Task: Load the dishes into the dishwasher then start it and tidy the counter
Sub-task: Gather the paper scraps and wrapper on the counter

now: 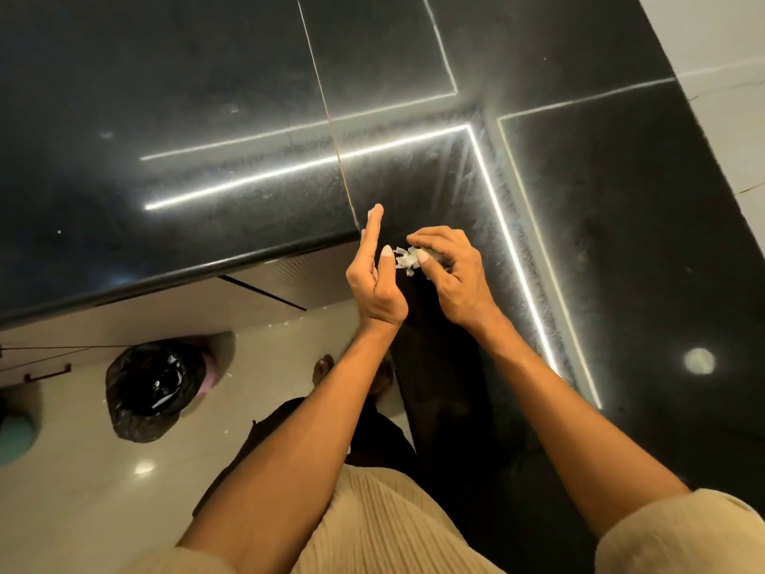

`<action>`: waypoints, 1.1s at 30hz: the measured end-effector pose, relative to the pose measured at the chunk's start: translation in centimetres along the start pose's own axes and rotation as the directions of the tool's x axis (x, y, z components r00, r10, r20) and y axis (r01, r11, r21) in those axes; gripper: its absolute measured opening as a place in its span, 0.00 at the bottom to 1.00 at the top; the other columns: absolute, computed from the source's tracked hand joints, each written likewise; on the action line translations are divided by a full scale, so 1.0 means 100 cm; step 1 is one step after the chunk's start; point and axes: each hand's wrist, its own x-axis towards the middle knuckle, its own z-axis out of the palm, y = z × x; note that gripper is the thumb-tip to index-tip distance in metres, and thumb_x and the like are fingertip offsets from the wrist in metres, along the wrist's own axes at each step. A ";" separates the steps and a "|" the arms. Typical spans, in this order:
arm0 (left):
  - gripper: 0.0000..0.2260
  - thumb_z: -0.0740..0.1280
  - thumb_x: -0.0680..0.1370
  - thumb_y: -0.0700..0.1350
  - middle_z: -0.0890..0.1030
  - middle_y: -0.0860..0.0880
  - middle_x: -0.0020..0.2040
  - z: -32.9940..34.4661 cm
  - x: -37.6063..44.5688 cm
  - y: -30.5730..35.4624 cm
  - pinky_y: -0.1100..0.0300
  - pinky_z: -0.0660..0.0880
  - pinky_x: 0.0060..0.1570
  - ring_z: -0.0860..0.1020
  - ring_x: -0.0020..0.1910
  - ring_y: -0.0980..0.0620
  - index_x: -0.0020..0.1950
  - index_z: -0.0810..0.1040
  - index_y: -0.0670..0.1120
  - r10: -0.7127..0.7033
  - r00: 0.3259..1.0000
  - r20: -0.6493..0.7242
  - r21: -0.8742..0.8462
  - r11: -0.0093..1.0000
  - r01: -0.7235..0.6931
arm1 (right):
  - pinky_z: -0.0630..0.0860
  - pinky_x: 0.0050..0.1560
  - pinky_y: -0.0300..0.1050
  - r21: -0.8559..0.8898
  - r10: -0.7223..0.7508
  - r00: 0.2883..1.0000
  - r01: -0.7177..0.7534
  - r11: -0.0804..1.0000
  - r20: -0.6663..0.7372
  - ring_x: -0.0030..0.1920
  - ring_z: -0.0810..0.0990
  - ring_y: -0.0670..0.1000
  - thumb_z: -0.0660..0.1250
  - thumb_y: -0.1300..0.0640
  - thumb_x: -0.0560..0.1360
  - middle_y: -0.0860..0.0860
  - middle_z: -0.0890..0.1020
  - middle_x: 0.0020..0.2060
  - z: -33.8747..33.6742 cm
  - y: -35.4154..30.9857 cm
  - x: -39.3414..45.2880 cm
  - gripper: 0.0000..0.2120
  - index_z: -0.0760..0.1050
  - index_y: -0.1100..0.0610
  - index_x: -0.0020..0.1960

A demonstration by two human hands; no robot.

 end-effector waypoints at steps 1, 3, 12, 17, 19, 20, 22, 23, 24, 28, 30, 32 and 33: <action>0.24 0.56 0.77 0.34 0.73 0.41 0.73 -0.001 -0.002 0.000 0.41 0.64 0.74 0.68 0.75 0.47 0.73 0.69 0.35 -0.006 1.000 -0.012 -0.004 1.000 0.005 | 0.72 0.62 0.43 0.004 -0.004 1.000 0.004 1.000 0.006 0.59 0.76 0.49 0.66 0.58 0.78 0.50 0.82 0.56 -0.002 -0.002 0.000 0.12 0.83 0.59 0.60; 0.23 0.56 0.77 0.33 0.73 0.42 0.73 -0.002 -0.007 -0.002 0.42 0.64 0.74 0.68 0.75 0.48 0.73 0.70 0.35 -0.017 0.999 -0.043 -0.017 1.000 0.016 | 0.73 0.62 0.44 -0.036 -0.030 0.999 0.031 0.999 0.009 0.59 0.77 0.50 0.67 0.59 0.77 0.51 0.82 0.56 -0.005 -0.005 0.004 0.13 0.82 0.59 0.60; 0.20 0.55 0.79 0.32 0.75 0.40 0.70 -0.005 -0.027 -0.011 0.47 0.67 0.72 0.72 0.72 0.47 0.71 0.71 0.33 -0.084 0.979 -0.188 -0.186 0.981 0.048 | 0.74 0.57 0.50 -0.289 -0.150 0.967 0.207 0.935 0.207 0.56 0.73 0.52 0.64 0.61 0.77 0.49 0.78 0.56 0.021 -0.017 0.013 0.15 0.81 0.57 0.62; 0.18 0.55 0.80 0.32 0.77 0.35 0.66 -0.005 -0.033 -0.025 0.41 0.68 0.71 0.74 0.69 0.41 0.68 0.72 0.30 -0.103 0.969 -0.223 -0.336 0.942 0.023 | 0.73 0.55 0.46 -0.258 -0.143 0.964 0.201 0.945 0.225 0.55 0.74 0.51 0.63 0.64 0.75 0.49 0.79 0.52 0.013 -0.015 -0.005 0.14 0.84 0.58 0.55; 0.18 0.54 0.81 0.34 0.76 0.32 0.65 -0.005 -0.033 -0.031 0.40 0.67 0.71 0.74 0.68 0.38 0.68 0.72 0.29 -0.107 0.965 -0.238 -0.428 0.904 -0.005 | 0.73 0.57 0.46 -0.129 -0.128 0.984 0.145 0.981 0.126 0.55 0.77 0.53 0.61 0.64 0.72 0.52 0.81 0.50 0.007 -0.013 -0.007 0.16 0.85 0.59 0.53; 0.18 0.54 0.81 0.34 0.76 0.32 0.65 -0.004 -0.033 -0.034 0.40 0.67 0.71 0.74 0.68 0.37 0.68 0.71 0.28 -0.113 0.964 -0.242 -0.470 0.883 -0.015 | 0.74 0.57 0.46 -0.063 -0.099 0.994 0.101 0.993 0.035 0.54 0.78 0.54 0.62 0.66 0.72 0.54 0.82 0.49 0.002 -0.011 -0.005 0.15 0.85 0.60 0.52; 0.18 0.54 0.82 0.36 0.76 0.31 0.64 -0.004 -0.033 -0.042 0.41 0.67 0.71 0.75 0.68 0.37 0.68 0.71 0.28 -0.121 0.960 -0.254 -0.545 0.838 -0.039 | 0.74 0.55 0.43 0.057 -0.005 0.991 0.012 0.998 -0.130 0.52 0.80 0.53 0.63 0.69 0.72 0.57 0.83 0.48 -0.009 -0.004 0.001 0.13 0.85 0.63 0.51; 0.18 0.54 0.82 0.37 0.76 0.30 0.64 -0.004 -0.033 -0.043 0.42 0.68 0.71 0.75 0.67 0.36 0.67 0.71 0.27 -0.126 0.958 -0.257 -0.578 0.814 -0.048 | 0.74 0.54 0.40 0.112 0.037 0.981 -0.016 0.994 -0.188 0.51 0.81 0.49 0.63 0.70 0.73 0.59 0.83 0.48 -0.015 0.000 0.004 0.13 0.84 0.65 0.51; 0.18 0.54 0.83 0.38 0.76 0.30 0.64 -0.005 -0.033 -0.043 0.44 0.68 0.71 0.75 0.67 0.36 0.67 0.71 0.27 -0.135 0.957 -0.257 -0.614 0.788 -0.054 | 0.73 0.52 0.37 0.154 0.070 0.971 -0.036 0.987 -0.226 0.49 0.81 0.45 0.63 0.71 0.73 0.59 0.83 0.47 -0.018 0.004 0.007 0.13 0.84 0.67 0.52; 0.22 0.53 0.84 0.46 0.77 0.31 0.63 -0.013 -0.029 -0.040 0.48 0.70 0.71 0.77 0.64 0.38 0.65 0.73 0.28 -0.359 0.916 -0.177 -0.850 0.526 0.042 | 0.75 0.52 0.36 0.224 0.150 0.964 -0.100 0.969 -0.218 0.50 0.82 0.43 0.62 0.69 0.73 0.57 0.84 0.49 -0.018 0.015 0.014 0.15 0.83 0.67 0.55; 0.24 0.49 0.85 0.48 0.77 0.32 0.62 -0.020 -0.031 -0.042 0.47 0.68 0.72 0.77 0.65 0.39 0.63 0.75 0.31 -0.471 0.877 -0.089 -0.942 0.326 0.079 | 0.78 0.54 0.43 0.196 0.141 0.973 -0.104 0.975 -0.184 0.53 0.83 0.50 0.63 0.66 0.73 0.57 0.85 0.51 -0.014 0.018 0.013 0.15 0.84 0.63 0.56; 0.25 0.47 0.85 0.50 0.79 0.34 0.62 -0.025 -0.034 -0.046 0.44 0.66 0.73 0.76 0.66 0.40 0.62 0.76 0.33 -0.495 0.868 -0.034 -0.981 0.184 0.067 | 0.78 0.59 0.53 0.153 0.111 0.980 -0.085 0.984 -0.167 0.56 0.83 0.54 0.63 0.63 0.74 0.53 0.86 0.52 -0.010 0.020 0.010 0.15 0.85 0.58 0.56; 0.25 0.47 0.84 0.50 0.80 0.35 0.61 -0.027 -0.035 -0.047 0.44 0.67 0.72 0.76 0.66 0.40 0.62 0.76 0.34 -0.491 0.871 -0.022 -0.988 0.145 0.056 | 0.77 0.60 0.55 0.146 0.102 0.982 -0.079 0.986 -0.162 0.56 0.82 0.54 0.63 0.62 0.74 0.52 0.86 0.52 -0.008 0.021 0.009 0.15 0.85 0.56 0.56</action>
